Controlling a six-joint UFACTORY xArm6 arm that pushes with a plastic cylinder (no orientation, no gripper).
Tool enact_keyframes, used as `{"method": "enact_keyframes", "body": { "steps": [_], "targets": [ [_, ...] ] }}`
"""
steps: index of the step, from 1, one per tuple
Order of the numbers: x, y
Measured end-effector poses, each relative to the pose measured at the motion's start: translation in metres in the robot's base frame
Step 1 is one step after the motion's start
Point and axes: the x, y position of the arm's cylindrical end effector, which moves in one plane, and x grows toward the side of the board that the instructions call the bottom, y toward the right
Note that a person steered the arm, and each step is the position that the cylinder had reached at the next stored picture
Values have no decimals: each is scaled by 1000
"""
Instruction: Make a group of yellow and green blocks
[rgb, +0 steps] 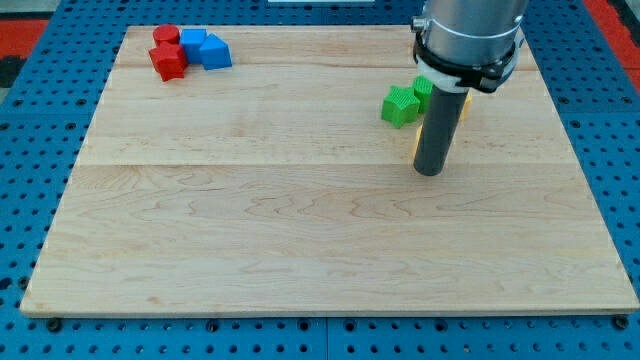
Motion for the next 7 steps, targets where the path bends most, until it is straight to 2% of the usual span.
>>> {"method": "enact_keyframes", "body": {
  "steps": [3, 4, 5, 6, 7],
  "targets": [
    [-42, 11],
    [-42, 11],
    [-40, -24],
    [-52, -116],
    [-88, -191]
  ]
}}
